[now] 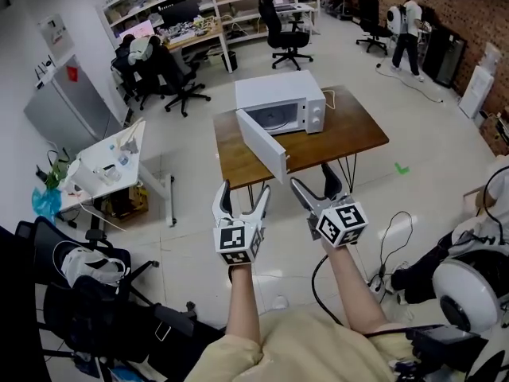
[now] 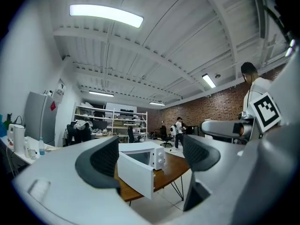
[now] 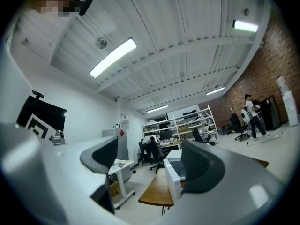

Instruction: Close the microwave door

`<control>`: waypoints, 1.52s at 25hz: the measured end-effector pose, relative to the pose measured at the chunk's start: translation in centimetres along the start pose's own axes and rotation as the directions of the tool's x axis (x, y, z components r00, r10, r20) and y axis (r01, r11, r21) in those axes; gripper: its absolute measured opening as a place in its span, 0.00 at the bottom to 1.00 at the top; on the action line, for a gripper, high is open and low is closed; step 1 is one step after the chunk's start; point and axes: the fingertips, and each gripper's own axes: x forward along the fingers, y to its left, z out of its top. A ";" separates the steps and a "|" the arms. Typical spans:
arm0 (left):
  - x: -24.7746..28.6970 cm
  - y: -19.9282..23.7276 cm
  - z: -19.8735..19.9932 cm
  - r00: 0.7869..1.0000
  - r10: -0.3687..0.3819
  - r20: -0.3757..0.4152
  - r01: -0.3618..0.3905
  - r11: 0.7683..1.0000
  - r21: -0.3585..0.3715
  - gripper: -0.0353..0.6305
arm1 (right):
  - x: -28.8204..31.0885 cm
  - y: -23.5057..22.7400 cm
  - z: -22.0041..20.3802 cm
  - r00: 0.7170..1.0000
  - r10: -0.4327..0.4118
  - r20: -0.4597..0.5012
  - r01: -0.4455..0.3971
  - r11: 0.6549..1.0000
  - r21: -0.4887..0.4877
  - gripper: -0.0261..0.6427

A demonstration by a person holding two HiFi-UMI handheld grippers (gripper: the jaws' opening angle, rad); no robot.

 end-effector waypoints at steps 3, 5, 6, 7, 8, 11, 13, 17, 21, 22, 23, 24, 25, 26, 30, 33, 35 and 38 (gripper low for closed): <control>2.9 2.7 -0.6 1.000 -0.014 0.004 0.014 1.000 -0.011 0.70 | 3.2 -0.5 -1.3 1.000 -0.003 -0.011 0.003 1.000 -0.012 0.66; 5.2 4.5 -2.3 1.000 -0.020 -0.004 0.020 1.000 -0.020 0.70 | 5.3 -1.8 -3.0 0.999 -0.010 -0.034 0.009 1.000 -0.026 0.65; 6.2 5.5 -3.2 1.000 -0.026 -0.009 0.026 0.999 -0.029 0.70 | 6.5 -2.4 -4.0 0.999 -0.019 -0.049 0.018 0.999 -0.031 0.65; 7.0 6.6 -4.0 0.999 -0.035 -0.015 0.035 0.999 -0.042 0.70 | 7.7 -2.8 -5.0 0.998 -0.032 -0.061 0.030 0.999 -0.031 0.65; 7.5 7.7 -4.6 0.999 -0.046 -0.022 0.045 0.998 -0.053 0.70 | 8.8 -3.0 -5.7 0.997 -0.047 -0.066 0.045 0.999 -0.028 0.65; 8.9 9.8 -6.5 0.997 -0.066 -0.040 0.063 0.996 -0.070 0.70 | 10.6 -4.0 -6.8 0.995 -0.082 -0.054 0.081 0.996 -0.025 0.65; 11.1 10.0 -8.5 0.996 -0.069 -0.055 0.065 0.996 -0.065 0.70 | 11.3 -6.3 -7.8 0.995 -0.091 -0.051 0.090 0.996 -0.025 0.64; 16.3 10.2 -11.7 0.997 -0.055 -0.057 0.053 0.998 -0.043 0.70 | 14.4 -12.2 -10.7 0.995 -0.081 -0.050 0.081 0.997 -0.004 0.64; 24.7 9.2 -11.3 0.999 0.003 -0.037 -0.004 1.000 -0.024 0.70 | 19.1 -18.8 -8.6 0.999 0.013 -0.044 -0.014 1.000 -0.016 0.64; 26.9 8.4 -10.6 0.999 0.013 -0.034 -0.013 1.000 -0.021 0.70 | 20.0 -20.7 -7.5 0.999 0.033 -0.042 -0.034 0.999 -0.019 0.64; 28.7 7.7 -10.3 0.999 0.019 -0.029 -0.020 1.000 -0.016 0.70 | 20.6 -22.3 -6.7 0.998 0.051 -0.037 -0.052 0.998 -0.019 0.64; 29.7 6.9 -10.2 0.999 0.027 -0.020 -0.027 1.000 -0.015 0.70 | 20.9 -23.5 -6.3 0.997 0.070 -0.030 -0.070 0.997 -0.019 0.64; 30.2 6.4 -10.3 0.999 0.037 -0.010 -0.038 0.999 -0.018 0.70 | 20.9 -24.4 -6.2 0.996 0.089 -0.025 -0.090 0.996 -0.019 0.64; 30.3 6.0 -10.5 0.999 0.051 -0.004 -0.051 0.998 -0.021 0.70 | 20.6 -25.0 -6.2 0.994 0.107 -0.019 -0.108 0.994 -0.019 0.64; 33.2 3.3 -11.3 0.995 0.082 -0.054 -0.081 0.997 0.007 0.70 | 20.5 -30.1 -6.0 0.991 0.130 -0.016 -0.130 0.991 0.032 0.63; 36.4 2.7 -12.0 0.990 0.101 -0.094 -0.099 0.995 0.028 0.70 | 22.0 -33.7 -7.1 0.986 0.158 -0.051 -0.153 0.984 0.092 0.63; 37.7 3.7 -12.0 0.987 0.122 -0.101 -0.121 0.992 0.022 0.70 | 23.2 -34.0 -7.3 0.979 0.195 -0.059 -0.189 0.978 0.092 0.63; 38.7 5.7 -12.0 0.976 0.172 -0.134 -0.176 0.984 -0.015 0.70 | 24.4 -34.6 -6.6 0.972 0.224 -0.066 -0.218 0.971 0.093 0.63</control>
